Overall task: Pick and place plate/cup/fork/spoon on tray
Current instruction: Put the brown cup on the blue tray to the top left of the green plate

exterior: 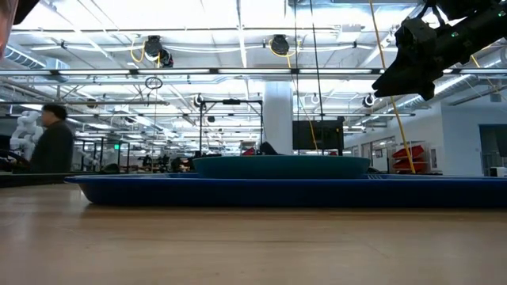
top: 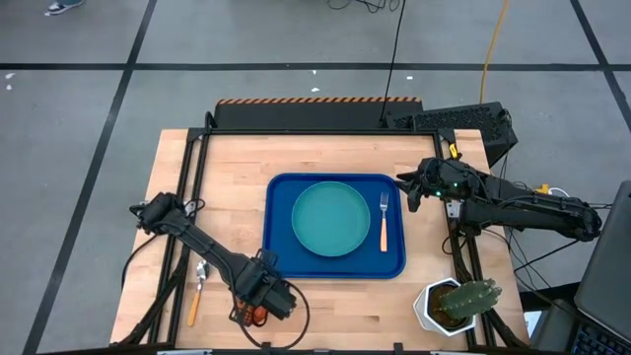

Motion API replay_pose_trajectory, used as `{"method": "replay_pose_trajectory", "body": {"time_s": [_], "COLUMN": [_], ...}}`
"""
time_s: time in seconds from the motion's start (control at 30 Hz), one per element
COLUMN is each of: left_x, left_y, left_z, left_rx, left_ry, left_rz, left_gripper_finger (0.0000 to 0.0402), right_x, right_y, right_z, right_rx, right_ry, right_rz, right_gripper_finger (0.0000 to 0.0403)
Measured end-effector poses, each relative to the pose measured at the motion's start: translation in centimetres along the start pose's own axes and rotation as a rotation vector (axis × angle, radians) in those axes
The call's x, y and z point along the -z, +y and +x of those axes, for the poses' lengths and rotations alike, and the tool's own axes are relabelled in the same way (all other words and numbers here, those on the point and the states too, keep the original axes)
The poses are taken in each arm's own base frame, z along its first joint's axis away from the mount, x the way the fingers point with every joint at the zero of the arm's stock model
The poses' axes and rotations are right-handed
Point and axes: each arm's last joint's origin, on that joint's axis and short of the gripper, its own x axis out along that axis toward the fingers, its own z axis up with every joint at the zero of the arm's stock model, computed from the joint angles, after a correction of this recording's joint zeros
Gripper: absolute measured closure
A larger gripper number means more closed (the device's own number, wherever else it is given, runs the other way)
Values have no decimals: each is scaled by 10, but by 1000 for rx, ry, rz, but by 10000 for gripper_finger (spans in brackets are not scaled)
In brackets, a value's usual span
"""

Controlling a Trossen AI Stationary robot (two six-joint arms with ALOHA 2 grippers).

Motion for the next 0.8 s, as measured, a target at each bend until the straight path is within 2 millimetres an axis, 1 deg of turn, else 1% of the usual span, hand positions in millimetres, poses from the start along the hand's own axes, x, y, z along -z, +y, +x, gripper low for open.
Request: {"method": "replay_pose_trajectory", "body": {"time_s": [0.1,0.13,0.23,0.27,0.57,0.8], "left_x": [-1,-1,-2,-2,-4,0], "left_y": [4,5,8,9,24,37], "left_z": [0,0,-1,-1,-2,-4], "left_rx": [7,13,28,33,56,74], "left_ry": [3,5,8,9,22,92], "left_rz": [-74,-83,-106,-115,-261,-390], "left_gripper_finger": [343,349,387,390,394,394], "right_x": [0,0,0,0,0,0], "right_y": [0,0,0,0,0,0], "right_z": [0,0,0,0,0,0], "right_rx": [0,0,0,0,0,1], "right_ry": [0,0,0,0,-1,-1], "right_rz": [-2,-3,-4,-4,-23,-30], "right_gripper_finger": [282,282,282,282,282,282]}}
